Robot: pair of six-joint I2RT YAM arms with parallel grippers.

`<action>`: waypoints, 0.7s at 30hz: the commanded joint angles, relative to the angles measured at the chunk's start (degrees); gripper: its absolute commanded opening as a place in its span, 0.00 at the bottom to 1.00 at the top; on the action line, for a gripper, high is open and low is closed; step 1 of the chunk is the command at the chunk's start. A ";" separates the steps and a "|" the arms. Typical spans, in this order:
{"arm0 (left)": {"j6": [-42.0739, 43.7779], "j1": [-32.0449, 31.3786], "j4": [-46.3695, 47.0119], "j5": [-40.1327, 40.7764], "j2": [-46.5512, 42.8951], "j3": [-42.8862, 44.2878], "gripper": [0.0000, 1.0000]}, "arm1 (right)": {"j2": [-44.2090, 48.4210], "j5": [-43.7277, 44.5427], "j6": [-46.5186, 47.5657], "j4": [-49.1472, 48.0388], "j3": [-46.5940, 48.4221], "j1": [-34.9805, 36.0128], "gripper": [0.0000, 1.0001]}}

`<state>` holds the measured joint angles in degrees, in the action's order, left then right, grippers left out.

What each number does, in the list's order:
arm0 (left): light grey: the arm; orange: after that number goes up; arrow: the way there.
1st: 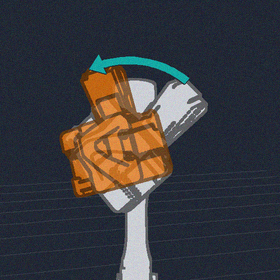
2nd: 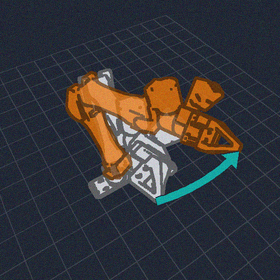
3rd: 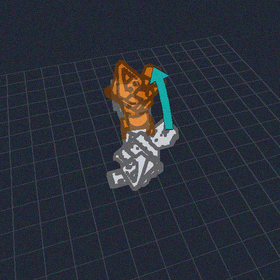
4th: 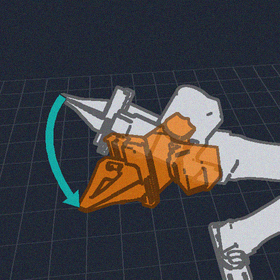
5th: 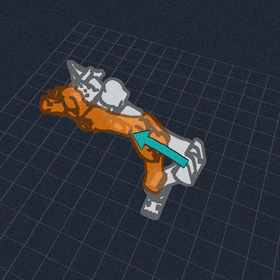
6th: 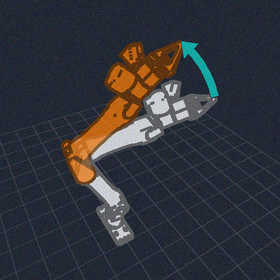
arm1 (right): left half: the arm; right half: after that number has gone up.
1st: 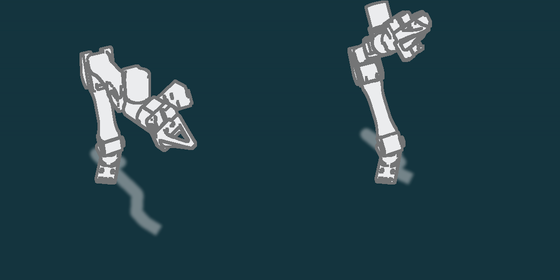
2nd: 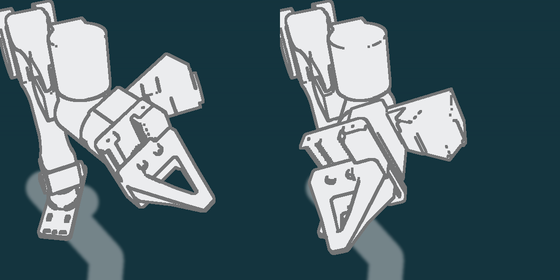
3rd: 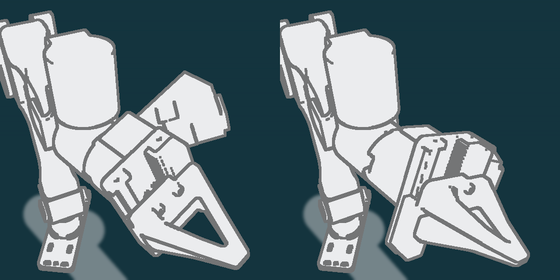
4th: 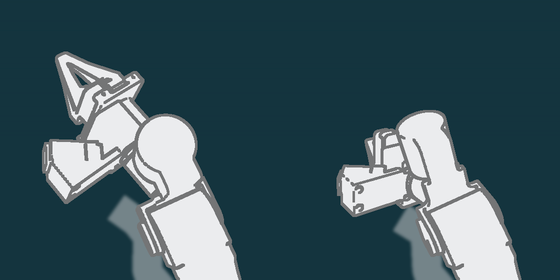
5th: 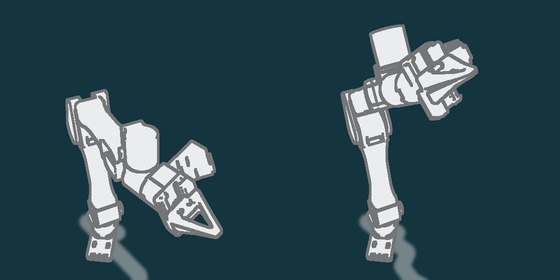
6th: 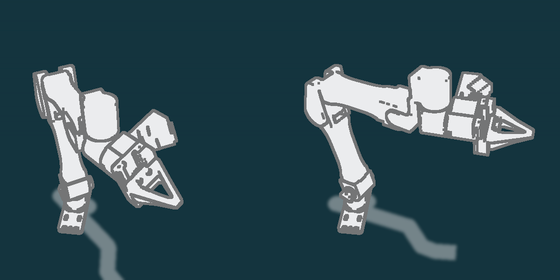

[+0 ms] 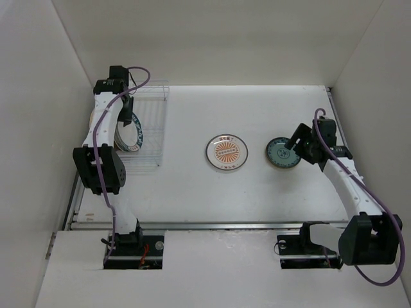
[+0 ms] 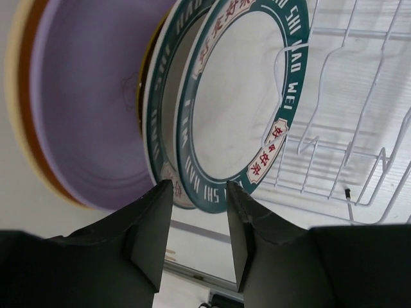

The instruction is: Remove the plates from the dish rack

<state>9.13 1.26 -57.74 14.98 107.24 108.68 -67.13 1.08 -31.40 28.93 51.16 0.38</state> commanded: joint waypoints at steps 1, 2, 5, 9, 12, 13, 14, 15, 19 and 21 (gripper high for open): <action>-0.95 0.50 -0.98 0.32 0.60 1.62 0.35 | -0.54 0.68 0.64 -1.33 0.79 0.23 0.78; -0.95 0.50 -0.45 0.31 0.60 1.62 0.35 | -0.54 0.68 0.64 -1.33 0.79 0.23 0.78; -0.95 0.50 0.07 0.31 0.60 1.62 0.35 | -1.06 0.68 0.64 -1.33 0.79 0.23 0.78; -0.95 1.55 0.08 0.84 2.79 1.62 0.35 | -1.60 0.15 0.64 -1.33 1.31 0.23 0.78; -0.95 2.08 0.08 0.84 5.07 2.93 0.33 | -1.60 0.67 0.64 -0.81 1.31 0.23 0.78; -0.95 2.69 0.08 0.32 5.61 2.94 0.30 | -1.60 0.68 0.64 -0.80 1.31 0.23 0.78; -1.56 2.70 0.08 0.31 6.13 2.94 0.26 | -1.60 0.68 0.64 -0.80 1.84 0.23 0.78; -2.18 2.70 -0.44 0.31 6.14 3.63 0.14 | -1.07 0.68 0.64 -0.19 1.84 0.23 0.78; -2.97 2.70 -1.06 0.31 5.70 4.17 0.00 | -1.07 1.20 0.64 0.34 2.37 0.76 0.78; -2.97 2.70 -1.59 0.31 4.56 4.17 0.00 | -0.54 1.20 1.16 0.34 2.37 0.76 0.78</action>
<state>6.39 3.33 -58.61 12.67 113.08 112.12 -68.73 1.13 -31.20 29.23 51.18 0.51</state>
